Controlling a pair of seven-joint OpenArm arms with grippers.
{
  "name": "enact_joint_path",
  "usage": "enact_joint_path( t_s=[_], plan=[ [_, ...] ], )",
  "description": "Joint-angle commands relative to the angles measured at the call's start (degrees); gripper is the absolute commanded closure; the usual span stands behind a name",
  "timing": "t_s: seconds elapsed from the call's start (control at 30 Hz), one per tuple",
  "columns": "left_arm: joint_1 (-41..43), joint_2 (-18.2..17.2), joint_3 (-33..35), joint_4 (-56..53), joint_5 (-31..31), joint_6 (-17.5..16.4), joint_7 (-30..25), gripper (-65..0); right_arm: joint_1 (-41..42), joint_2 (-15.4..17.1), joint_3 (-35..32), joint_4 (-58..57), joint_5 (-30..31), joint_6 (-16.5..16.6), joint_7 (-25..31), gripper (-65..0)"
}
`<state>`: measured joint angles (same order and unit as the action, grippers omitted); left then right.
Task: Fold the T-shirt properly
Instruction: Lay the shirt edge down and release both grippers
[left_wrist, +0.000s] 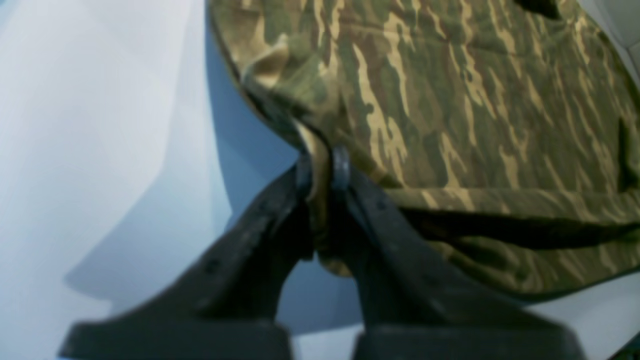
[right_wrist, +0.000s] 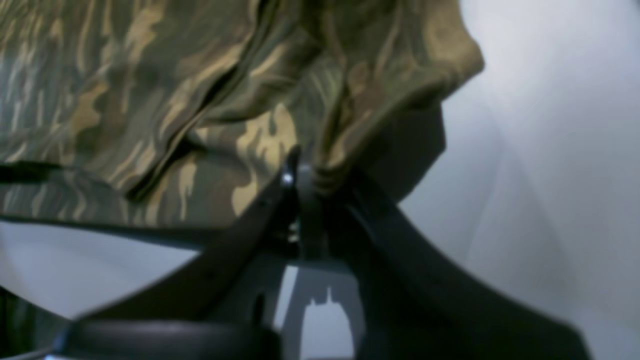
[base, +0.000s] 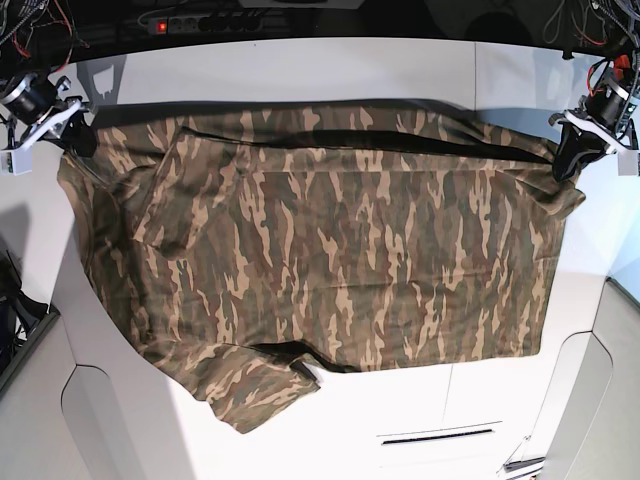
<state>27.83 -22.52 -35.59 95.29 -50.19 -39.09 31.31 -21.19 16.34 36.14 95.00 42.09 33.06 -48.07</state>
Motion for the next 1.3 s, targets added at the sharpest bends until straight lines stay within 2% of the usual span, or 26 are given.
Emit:
enact_joint_path(
  t_s=[0.0, 0.17, 0.4, 0.67, 0.73, 0.87, 0.9, 0.97, 1.0, 1.07, 1.13, 1.2, 1.27],
  plan=[
    [0.55, -0.83, -0.55, 1.36, -1.55, -0.91, -1.46, 0.0, -0.66, 1.46, 0.94, 1.33, 1.03, 0.22, 1.05, 0.0],
    [2.47, 0.72, -0.83, 1.88, -1.68, -0.91, -1.4, 0.0, -4.09, 3.04, 1.4, 1.66, 2.89, 0.2, 0.63, 0.0],
    [5.16, 1.18, -0.87, 1.9, -1.9, -0.91, -1.25, 0.0, -6.05, 3.04, 1.79, 1.66, 2.97, 0.2, -1.27, 0.0],
    [5.68, 3.82, -3.82, 1.9, -4.0, -0.91, 0.37, 0.0, -6.78, 2.86, 1.95, 1.66, 3.37, 0.17, -1.22, 0.0],
    [5.66, 3.78, -4.39, 1.9, -5.44, -0.91, 2.01, -5.6, -6.8, 2.86, 1.95, 1.64, 3.37, 0.15, -1.22, 0.0],
    [5.66, 3.78, -4.52, 1.9, -5.75, -0.91, 2.05, -24.5, -6.78, 2.86, 1.95, 1.64, 3.34, 0.13, -0.63, 0.0],
    [5.66, 3.78, -4.52, 1.9, -5.73, -0.91, 2.05, -27.2, -6.75, 2.86, 1.95, 1.64, 3.34, 0.11, -0.37, 0.0],
    [5.66, 3.78, -4.63, 1.9, -5.73, -0.91, 2.05, -28.6, -6.75, 2.89, 1.95, 1.64, 3.3, 0.13, 0.33, 0.0],
    [5.66, 3.76, -4.74, 1.9, -5.73, -0.91, 2.05, -28.6, -6.75, 2.91, 2.03, 1.64, 3.21, 0.13, 0.74, -2.8],
    [5.66, 3.78, -5.64, 1.9, -5.79, -0.91, 2.03, -28.6, -6.73, 2.91, 2.56, 1.64, 2.82, 0.11, 1.75, -18.6],
    [5.66, 3.76, -7.26, 1.9, -6.73, -0.91, 1.97, -28.6, -6.71, 2.91, 3.98, 1.64, 2.91, 0.11, 2.12, -27.8],
    [5.66, 3.76, -9.57, 1.9, -8.04, -0.91, 1.99, -28.8, -5.64, 2.91, 6.29, 1.64, 2.91, 0.11, 2.21, -28.7],
    [5.66, 3.76, -12.04, 1.9, -9.35, -0.91, 1.99, -32.3, -4.2, 3.1, 9.09, 1.64, 3.02, -0.07, 2.21, -28.7]
  ],
)
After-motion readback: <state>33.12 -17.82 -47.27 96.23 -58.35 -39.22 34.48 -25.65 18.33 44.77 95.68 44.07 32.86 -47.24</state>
